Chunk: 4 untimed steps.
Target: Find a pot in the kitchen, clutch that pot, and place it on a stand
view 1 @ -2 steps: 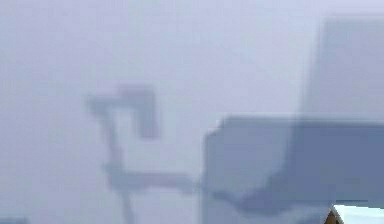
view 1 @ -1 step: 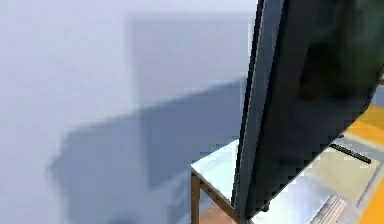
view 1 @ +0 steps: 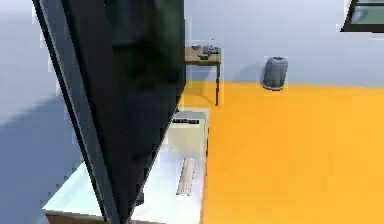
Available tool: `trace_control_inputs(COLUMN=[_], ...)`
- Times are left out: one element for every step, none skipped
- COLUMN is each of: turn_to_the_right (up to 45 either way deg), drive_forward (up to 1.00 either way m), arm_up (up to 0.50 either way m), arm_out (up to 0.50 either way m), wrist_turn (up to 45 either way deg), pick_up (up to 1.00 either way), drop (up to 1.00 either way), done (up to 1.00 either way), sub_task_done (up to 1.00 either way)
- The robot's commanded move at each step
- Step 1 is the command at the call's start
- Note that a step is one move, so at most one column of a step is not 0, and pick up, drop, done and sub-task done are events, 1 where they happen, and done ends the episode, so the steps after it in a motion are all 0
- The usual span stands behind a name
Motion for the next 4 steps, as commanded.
trace_control_inputs(turn_to_the_right=[45.0, 39.0, -45.0, -45.0], drive_forward=[0.0, 0.0, 0.0, 0.0], arm_up=[0.0, 0.0, 0.0, 0.0], arm_out=[0.0, 0.0, 0.0, 0.0], wrist_turn=[0.0, 0.0, 0.0, 0.0], pick_up=[0.0, 0.0, 0.0, 0.0], drop=[0.0, 0.0, 0.0, 0.0], done=[0.0, 0.0, 0.0, 0.0], sub_task_done=[0.0, 0.0, 0.0, 0.0])
